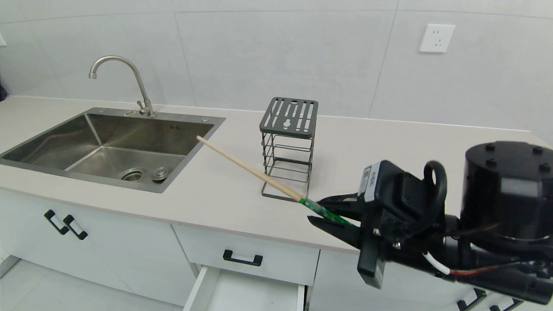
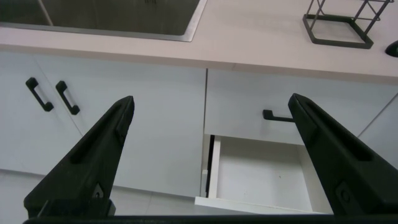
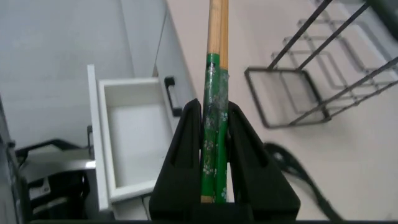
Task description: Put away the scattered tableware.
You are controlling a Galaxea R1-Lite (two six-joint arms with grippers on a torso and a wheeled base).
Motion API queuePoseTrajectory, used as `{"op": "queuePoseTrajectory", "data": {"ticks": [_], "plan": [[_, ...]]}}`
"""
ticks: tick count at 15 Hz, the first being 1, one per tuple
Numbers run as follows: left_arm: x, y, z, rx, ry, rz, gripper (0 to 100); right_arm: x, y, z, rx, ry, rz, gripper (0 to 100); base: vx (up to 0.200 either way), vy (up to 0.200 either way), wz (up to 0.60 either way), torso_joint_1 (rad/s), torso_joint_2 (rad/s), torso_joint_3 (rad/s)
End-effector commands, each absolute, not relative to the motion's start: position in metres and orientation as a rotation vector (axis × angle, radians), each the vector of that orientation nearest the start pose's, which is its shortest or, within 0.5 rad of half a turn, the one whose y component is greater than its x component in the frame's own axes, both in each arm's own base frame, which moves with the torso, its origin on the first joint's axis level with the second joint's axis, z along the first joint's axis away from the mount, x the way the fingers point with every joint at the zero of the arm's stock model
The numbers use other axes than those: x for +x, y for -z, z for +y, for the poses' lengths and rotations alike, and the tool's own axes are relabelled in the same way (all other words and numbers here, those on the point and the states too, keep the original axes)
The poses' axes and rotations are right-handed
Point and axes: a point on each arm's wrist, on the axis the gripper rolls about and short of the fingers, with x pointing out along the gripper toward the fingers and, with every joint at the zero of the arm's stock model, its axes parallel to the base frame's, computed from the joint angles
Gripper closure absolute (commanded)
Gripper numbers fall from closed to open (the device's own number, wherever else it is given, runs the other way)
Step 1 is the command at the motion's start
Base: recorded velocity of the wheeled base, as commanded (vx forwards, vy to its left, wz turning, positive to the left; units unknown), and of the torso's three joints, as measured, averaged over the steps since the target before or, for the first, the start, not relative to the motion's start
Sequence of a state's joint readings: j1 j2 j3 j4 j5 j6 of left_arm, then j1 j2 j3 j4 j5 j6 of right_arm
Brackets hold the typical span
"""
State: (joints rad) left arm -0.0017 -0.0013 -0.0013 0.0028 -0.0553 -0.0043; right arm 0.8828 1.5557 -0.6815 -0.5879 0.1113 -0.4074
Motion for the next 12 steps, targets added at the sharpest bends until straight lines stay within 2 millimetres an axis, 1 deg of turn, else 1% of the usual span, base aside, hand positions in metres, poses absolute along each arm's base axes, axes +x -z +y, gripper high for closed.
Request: {"op": "queuePoseTrajectory", "data": {"ticks": [1, 2, 5, 6, 7, 8, 9, 10, 12], "plan": [[-0.023, -0.076, -0.001, -0.005, 0.057, 0.002, 0, 0.172, -0.181, 0.217, -0.488, -1.049, 0.087, 100, 0.000, 0.000, 0.00, 0.000, 0.00, 0.000], [-0.023, -0.076, -0.001, -0.005, 0.057, 0.002, 0, 0.174, -0.177, 0.218, -0.493, -1.052, 0.100, 100, 0.000, 0.000, 0.00, 0.000, 0.00, 0.000], [-0.023, -0.076, -0.001, -0.005, 0.057, 0.002, 0, 0.178, -0.166, 0.233, -0.503, -1.078, 0.134, 100, 0.000, 0.000, 0.00, 0.000, 0.00, 0.000], [-0.023, -0.076, -0.001, -0.005, 0.057, 0.002, 0, 0.177, -0.165, 0.241, -0.473, -1.095, 0.148, 100, 0.000, 0.000, 0.00, 0.000, 0.00, 0.000], [-0.023, -0.076, -0.001, -0.005, 0.057, 0.002, 0, 0.177, -0.167, 0.245, -0.449, -1.095, 0.155, 100, 0.000, 0.000, 0.00, 0.000, 0.00, 0.000], [-0.023, -0.075, -0.001, -0.005, 0.057, 0.003, 0, 0.169, -0.165, 0.260, -0.341, -1.118, 0.227, 100, 0.000, 0.000, 0.00, 0.000, 0.00, 0.000], [-0.023, -0.076, -0.001, -0.005, 0.057, 0.000, 0, 0.160, -0.162, 0.265, -0.287, -1.133, 0.280, 100, 0.000, 0.000, 0.00, 0.000, 0.00, 0.000], [-0.023, -0.076, -0.001, -0.005, 0.057, 0.002, 0, 0.157, -0.153, 0.261, -0.290, -1.127, 0.333, 100, 0.000, 0.000, 0.00, 0.000, 0.00, 0.000], [-0.023, -0.076, -0.001, -0.005, 0.057, 0.002, 0, 0.152, -0.133, 0.246, -0.337, -1.123, 0.407, 100, 0.000, 0.000, 0.00, 0.000, 0.00, 0.000]]}}
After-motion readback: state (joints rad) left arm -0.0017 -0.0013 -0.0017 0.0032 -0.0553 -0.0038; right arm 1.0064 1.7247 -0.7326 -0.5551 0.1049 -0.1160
